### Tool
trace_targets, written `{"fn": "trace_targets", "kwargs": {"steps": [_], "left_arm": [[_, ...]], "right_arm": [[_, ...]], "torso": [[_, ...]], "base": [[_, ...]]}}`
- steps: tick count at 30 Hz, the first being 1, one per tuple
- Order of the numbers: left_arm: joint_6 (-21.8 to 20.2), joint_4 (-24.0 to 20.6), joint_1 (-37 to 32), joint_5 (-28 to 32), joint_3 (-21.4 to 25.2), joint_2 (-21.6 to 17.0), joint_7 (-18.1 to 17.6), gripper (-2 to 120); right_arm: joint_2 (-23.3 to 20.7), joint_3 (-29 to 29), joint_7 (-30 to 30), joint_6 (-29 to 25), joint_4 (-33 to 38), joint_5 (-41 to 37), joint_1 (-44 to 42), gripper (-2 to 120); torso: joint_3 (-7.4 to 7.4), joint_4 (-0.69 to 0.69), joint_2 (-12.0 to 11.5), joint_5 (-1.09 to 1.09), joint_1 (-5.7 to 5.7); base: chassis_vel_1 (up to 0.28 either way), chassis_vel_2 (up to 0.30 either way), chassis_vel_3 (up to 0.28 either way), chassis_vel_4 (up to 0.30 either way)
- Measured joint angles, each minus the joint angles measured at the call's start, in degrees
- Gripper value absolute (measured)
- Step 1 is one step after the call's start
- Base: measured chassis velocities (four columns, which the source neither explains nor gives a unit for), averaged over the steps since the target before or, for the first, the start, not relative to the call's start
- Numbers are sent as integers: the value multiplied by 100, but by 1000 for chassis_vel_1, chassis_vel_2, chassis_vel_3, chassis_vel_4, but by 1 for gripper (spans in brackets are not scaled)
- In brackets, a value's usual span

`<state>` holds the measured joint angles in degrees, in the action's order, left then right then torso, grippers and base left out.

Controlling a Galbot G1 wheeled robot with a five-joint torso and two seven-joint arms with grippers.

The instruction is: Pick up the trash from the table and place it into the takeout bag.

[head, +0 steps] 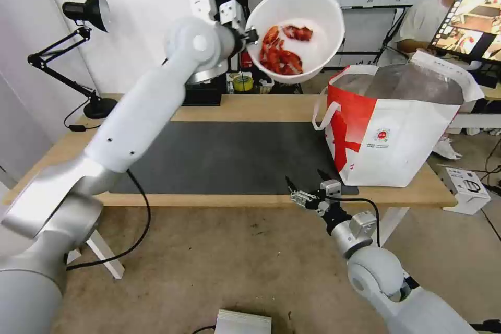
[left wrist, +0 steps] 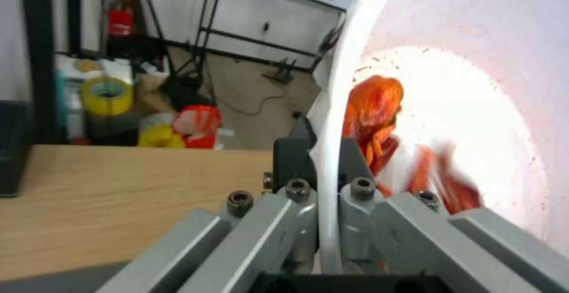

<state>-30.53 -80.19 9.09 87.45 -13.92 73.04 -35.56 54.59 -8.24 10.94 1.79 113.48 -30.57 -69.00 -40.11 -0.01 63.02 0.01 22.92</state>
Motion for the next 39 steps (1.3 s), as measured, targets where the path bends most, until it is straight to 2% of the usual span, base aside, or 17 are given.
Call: {"fn": "trace_targets", "kwargs": {"steps": [5, 8, 13, 16, 17, 20, 27, 39], "left_arm": [[205, 171, 74, -32, -47, 282, -29, 0], [517, 466, 152, -62, -108, 688, -167, 0], [673, 671, 200, -90, -187, 1024, -228, 0], [853, 882, 208, -200, -246, 1429, -285, 0], [853, 882, 208, -200, -246, 1429, -285, 0], [1007, 1107, 208, -364, -265, 1755, -345, 0], [1254, 1309, 196, -633, -546, 1864, -410, 0], [1244, 1292, -137, -1123, -1062, 1841, -382, 0]], "right_arm": [[0, 0, 0, 0, 0, 0, 0, 100], [0, 0, 0, 0, 0, 0, 0, 100], [0, 0, 0, 0, 0, 0, 0, 100], [0, 0, 0, 0, 0, 0, 0, 100], [0, 0, 0, 0, 0, 0, 0, 100], [0, 0, 0, 0, 0, 0, 0, 100], [0, 0, 0, 0, 0, 0, 0, 100], [0, 0, 0, 0, 0, 0, 0, 100]], "torso": [[0, 1, 0, 0, 0], [0, 0, 0, 0, 0], [0, 0, 1, 0, 0], [1, -1, 1, 0, 0], [1, -1, 1, 0, 0], [1, -1, 1, 0, 0], [1, 1, 1, -1, 0], [0, 0, 0, -1, 0]], "base": [[0, 0, 0, 0], [0, 0, 0, 0], [0, 0, 0, 0], [0, 0, 0, 0], [0, 0, 0, 0], [0, 0, 0, 0], [0, 0, 0, 0], [0, 0, 0, 0]]}}
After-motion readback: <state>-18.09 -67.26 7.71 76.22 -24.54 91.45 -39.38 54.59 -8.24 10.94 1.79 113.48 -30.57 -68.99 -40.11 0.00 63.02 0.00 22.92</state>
